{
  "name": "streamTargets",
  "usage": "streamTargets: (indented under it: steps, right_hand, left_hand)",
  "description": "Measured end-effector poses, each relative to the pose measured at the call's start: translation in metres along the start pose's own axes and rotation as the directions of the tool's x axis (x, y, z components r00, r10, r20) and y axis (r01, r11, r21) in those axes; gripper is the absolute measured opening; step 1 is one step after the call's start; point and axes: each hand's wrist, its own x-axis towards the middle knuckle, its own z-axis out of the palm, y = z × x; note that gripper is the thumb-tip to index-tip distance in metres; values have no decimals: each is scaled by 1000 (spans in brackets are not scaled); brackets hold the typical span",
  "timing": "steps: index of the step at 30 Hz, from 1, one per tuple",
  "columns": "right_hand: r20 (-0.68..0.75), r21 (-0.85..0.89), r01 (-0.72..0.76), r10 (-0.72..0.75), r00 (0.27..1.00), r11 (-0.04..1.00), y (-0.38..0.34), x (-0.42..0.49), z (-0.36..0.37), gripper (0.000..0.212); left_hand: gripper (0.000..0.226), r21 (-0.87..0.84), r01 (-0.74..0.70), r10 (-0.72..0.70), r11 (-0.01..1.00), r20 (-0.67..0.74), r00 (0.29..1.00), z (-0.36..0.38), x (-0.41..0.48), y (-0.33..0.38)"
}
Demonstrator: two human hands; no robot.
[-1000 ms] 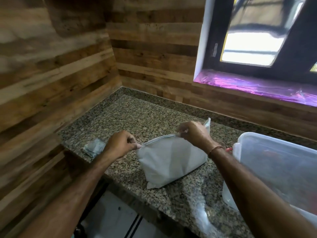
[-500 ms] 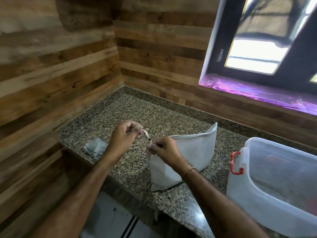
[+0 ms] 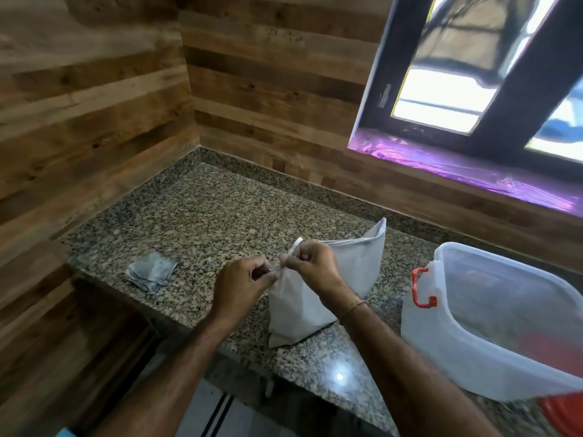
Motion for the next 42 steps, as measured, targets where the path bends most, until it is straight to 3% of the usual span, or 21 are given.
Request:
streamTargets:
  steps: [6, 11, 15, 18, 22, 25, 31, 35, 38, 40, 42]
  right_hand:
    - [-255, -84, -70, 46, 966, 994, -10, 31, -51, 26]
    - [-406, -12, -205, 182, 895, 979, 17, 44, -82, 26]
    - [-407, 97, -225, 245, 880, 970, 33, 44, -86, 17]
    - [-415, 52, -202, 205, 887, 978, 33, 46, -86, 17]
    - [-424, -9, -177, 157, 892, 984, 35, 43, -80, 20]
    - [-428, -4, -167, 149, 891, 986, 34, 43, -80, 19]
    - [-512, -89, -223, 147, 846, 971, 38, 46, -104, 20]
    - [-585, -48, -307, 223, 780, 950, 39, 55, -142, 22]
    - [-583, -46, -344, 255, 772, 938, 42, 61, -155, 27]
    - [-530, 19, -331, 290, 797, 943, 45, 67, -151, 24]
    - [-451, 195, -298, 355, 819, 935, 50, 70, -146, 28]
  left_hand:
    - [20, -74, -105, 102, 992, -43, 994, -19, 25, -9]
    - [25, -30, -103, 102, 994, -21, 995, -40, 29, -40]
    - [24, -14, -26, 28, 1000, 157, 987, -51, 16, -70]
    - [17, 160, -155, 121, 975, 202, 972, -47, 34, -52]
    - [47, 385, -284, 189, 878, 266, 945, -11, 71, -10]
    - [48, 466, -339, 191, 817, 337, 922, 20, 91, 18]
    - [39, 425, -447, 270, 787, 414, 869, 29, 93, 15]
    - [37, 383, -485, 320, 786, 419, 850, 22, 89, 0]
    - [39, 426, -482, 309, 766, 413, 857, 21, 87, 1]
    - [38, 456, -453, 279, 766, 399, 873, 20, 85, 3]
    - [38, 452, -388, 215, 803, 386, 897, 13, 81, 1]
